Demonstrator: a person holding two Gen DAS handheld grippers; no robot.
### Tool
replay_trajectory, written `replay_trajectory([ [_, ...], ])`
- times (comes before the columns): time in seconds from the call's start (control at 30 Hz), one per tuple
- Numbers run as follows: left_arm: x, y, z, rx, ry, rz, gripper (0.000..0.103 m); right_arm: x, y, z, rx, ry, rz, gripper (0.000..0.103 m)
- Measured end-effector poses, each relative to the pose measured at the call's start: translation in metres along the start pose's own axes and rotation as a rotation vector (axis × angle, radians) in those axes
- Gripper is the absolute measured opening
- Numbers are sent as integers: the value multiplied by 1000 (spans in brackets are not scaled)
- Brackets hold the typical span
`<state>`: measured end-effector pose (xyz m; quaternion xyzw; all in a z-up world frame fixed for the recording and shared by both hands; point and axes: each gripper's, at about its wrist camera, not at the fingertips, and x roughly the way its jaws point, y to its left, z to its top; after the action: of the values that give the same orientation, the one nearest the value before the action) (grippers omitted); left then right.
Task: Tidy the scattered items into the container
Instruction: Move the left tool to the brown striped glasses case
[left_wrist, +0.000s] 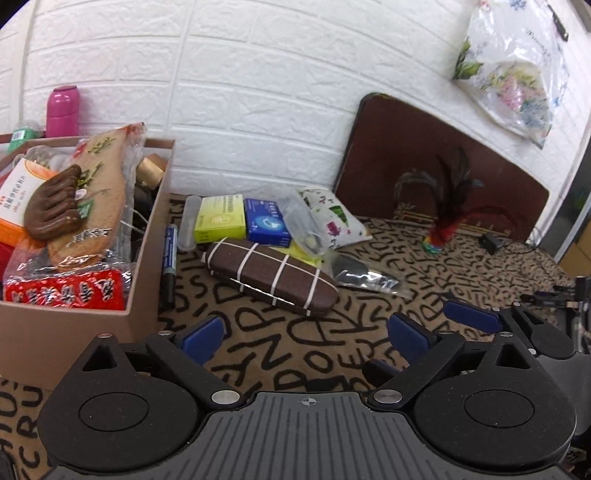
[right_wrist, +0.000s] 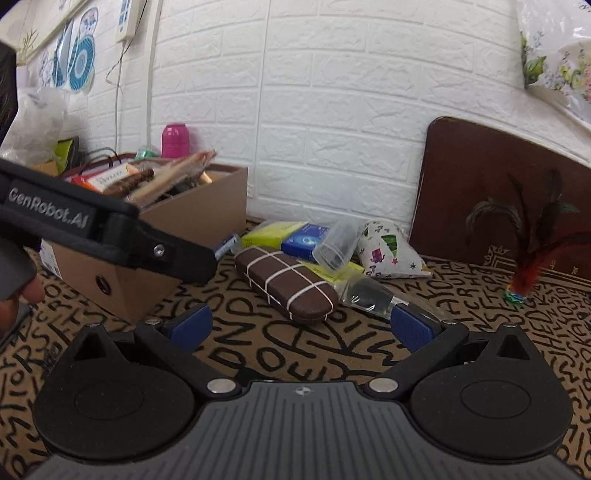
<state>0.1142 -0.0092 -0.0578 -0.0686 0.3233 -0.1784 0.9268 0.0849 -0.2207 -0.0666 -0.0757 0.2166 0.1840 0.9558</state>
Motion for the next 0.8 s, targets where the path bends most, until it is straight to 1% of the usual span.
replay_trajectory([
  [0.07,15,3,2,-7,21,5,94,16,-3,-3,-13,26,15,97],
  [0.17,38,9,6,-41,55,3,91,40,-6,-6,-39,54,36,94],
  [0.27,59,11,9,-53,66,16,90,62,-9,-7,-59,75,61,91],
  [0.33,73,14,12,-61,70,22,87,78,-12,-6,-69,90,83,89],
  [0.43,91,19,18,-96,72,28,88,99,-15,-4,-95,105,98,87],
  [0.53,107,28,23,-145,63,61,90,117,-18,-1,-104,111,105,85],
  [0.63,123,39,27,-181,79,67,90,131,-21,1,-97,114,134,83],
  [0.67,128,41,27,-192,84,87,90,135,-20,2,-101,114,141,81],
  [0.7,129,42,28,-197,72,129,90,138,-19,2,-109,112,147,79],
  [0.73,130,42,28,-196,57,155,90,141,-18,3,-115,110,156,78],
  [0.77,130,42,28,-193,48,165,88,142,-15,2,-118,108,158,77],
  [0.8,130,42,28,-190,49,160,84,141,-13,2,-119,105,153,77],
])
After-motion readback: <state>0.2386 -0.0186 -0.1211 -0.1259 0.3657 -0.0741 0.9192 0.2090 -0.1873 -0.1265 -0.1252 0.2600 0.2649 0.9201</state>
